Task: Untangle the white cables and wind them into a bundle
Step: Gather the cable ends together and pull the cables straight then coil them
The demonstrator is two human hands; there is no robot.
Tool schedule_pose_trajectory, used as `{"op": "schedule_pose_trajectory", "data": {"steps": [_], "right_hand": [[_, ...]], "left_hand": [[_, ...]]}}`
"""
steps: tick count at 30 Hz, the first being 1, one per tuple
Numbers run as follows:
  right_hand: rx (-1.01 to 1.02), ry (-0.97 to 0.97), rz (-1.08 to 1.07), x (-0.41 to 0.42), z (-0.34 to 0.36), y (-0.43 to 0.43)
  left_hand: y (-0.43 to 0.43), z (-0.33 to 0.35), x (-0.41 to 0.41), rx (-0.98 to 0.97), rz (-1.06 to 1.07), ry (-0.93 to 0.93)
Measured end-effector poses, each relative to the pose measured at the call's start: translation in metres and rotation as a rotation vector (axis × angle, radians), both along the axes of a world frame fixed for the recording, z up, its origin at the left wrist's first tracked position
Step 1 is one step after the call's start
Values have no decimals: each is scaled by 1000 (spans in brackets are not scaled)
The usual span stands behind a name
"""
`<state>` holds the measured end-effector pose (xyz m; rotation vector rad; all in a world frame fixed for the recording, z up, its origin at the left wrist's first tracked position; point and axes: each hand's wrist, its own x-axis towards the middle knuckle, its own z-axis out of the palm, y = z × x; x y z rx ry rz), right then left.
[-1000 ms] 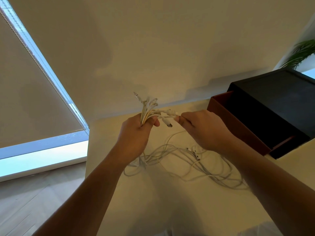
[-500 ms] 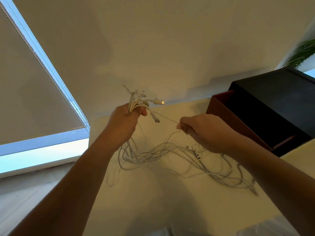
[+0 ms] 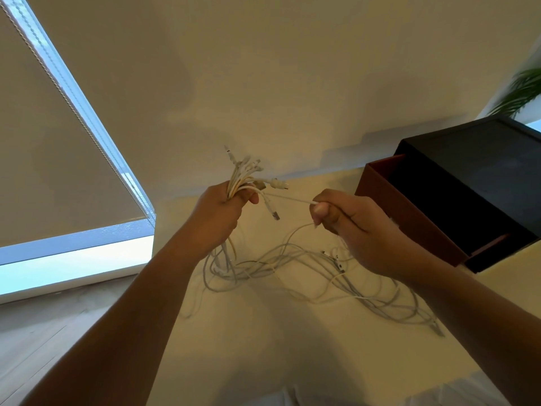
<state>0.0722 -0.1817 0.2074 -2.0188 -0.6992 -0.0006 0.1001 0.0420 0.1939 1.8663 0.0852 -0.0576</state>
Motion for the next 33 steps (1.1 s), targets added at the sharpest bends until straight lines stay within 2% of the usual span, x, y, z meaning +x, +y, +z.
{"op": "schedule_pose_trajectory", "data": {"steps": [5,9,12,16,20,25,26,28,31,33], "right_hand": [[83,151,-11,5,-3,-7],[-55,247,-4,10,-5,-16],[-51,241,-16,10,-3,-13],[125,218,-24,9,6,-6],[272,173,-136,9,6,-1],[406,252,-247,10,-3,5],[357,254,-243,12,-6,3],[133,168,-260,15,-10,-3],[-258,-130,-318,16,-16,-9],[-406,-311,-349,16,-17,-5]], "left_hand": [[7,8,0,-85,-30,-2],[9,15,-1,-127,-47,-29],[4,16,-1,-80,-41,-33],[3,13,-2,-51,-31,-6],[3,9,-6,-76,-56,28],[-2,8,-8,-90,-77,53],[-1,8,-8,-82,-68,54],[0,8,-7,-68,-47,48],[-2,8,-7,-58,-39,41],[-6,7,-8,-49,-52,40]]}}
